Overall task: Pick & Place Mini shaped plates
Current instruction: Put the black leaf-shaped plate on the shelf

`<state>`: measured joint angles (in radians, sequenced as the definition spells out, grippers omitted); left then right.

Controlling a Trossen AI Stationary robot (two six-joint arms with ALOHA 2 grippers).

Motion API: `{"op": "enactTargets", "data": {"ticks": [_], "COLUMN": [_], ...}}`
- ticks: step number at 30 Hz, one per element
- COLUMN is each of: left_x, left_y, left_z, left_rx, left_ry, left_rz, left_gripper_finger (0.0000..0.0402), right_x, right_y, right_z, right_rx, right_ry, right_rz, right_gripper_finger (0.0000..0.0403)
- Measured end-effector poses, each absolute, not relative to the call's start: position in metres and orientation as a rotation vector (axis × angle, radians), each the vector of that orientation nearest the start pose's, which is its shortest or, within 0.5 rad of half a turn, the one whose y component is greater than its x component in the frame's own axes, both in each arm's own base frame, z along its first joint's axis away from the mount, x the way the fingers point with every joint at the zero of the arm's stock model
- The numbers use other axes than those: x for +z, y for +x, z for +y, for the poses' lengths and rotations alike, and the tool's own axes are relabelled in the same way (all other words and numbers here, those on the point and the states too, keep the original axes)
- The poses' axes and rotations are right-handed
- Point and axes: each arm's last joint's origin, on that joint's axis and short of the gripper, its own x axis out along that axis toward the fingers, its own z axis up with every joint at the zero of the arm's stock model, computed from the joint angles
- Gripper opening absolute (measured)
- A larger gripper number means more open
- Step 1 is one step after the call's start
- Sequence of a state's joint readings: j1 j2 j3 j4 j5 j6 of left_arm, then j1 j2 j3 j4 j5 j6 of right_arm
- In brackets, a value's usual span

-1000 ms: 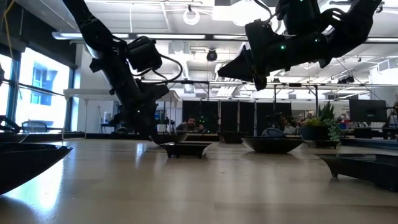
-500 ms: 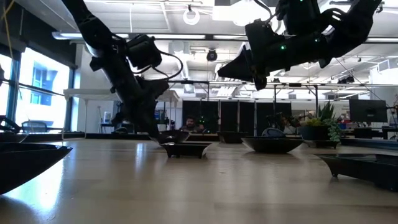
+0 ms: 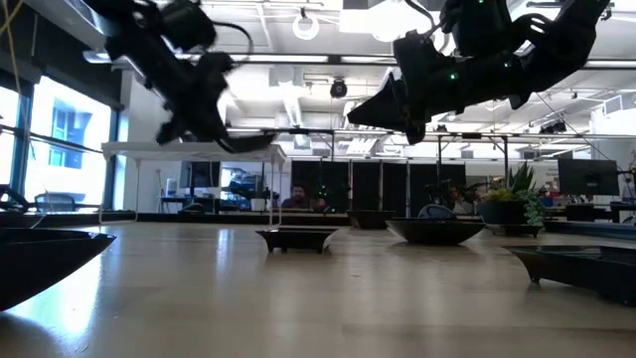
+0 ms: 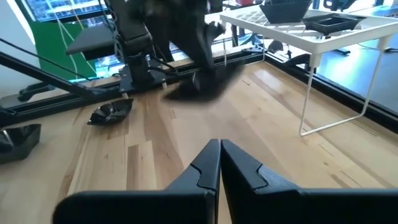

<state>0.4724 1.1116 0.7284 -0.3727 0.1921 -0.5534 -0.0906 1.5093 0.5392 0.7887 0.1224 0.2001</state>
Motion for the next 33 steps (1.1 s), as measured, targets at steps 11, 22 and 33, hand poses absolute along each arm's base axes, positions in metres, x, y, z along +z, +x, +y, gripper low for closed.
{"op": "enactTargets", "data": {"ticks": [11, 22, 33], "left_x": [0.287, 0.372, 0.367], "left_y": [0.108, 0.071, 0.074], "left_z": [0.093, 0.100, 0.152], "left_rx": [0.800, 1.133, 1.380], "left_ry": [-0.793, -0.684, -0.697], "left_rz": [0.503, 0.591, 0.812], "left_gripper_finger": [0.0000, 0.0000, 0.0000], "right_x": [0.181, 0.181, 0.181], "right_y": [0.285, 0.285, 0.286], "right_z": [-0.029, -0.028, -0.027], "right_rx": [-0.220, -0.193, -0.152], "right_ry": [0.193, 0.182, 0.179], "right_rz": [0.162, 0.166, 0.171], "right_gripper_finger": [0.0003, 0.0002, 0.0002]}}
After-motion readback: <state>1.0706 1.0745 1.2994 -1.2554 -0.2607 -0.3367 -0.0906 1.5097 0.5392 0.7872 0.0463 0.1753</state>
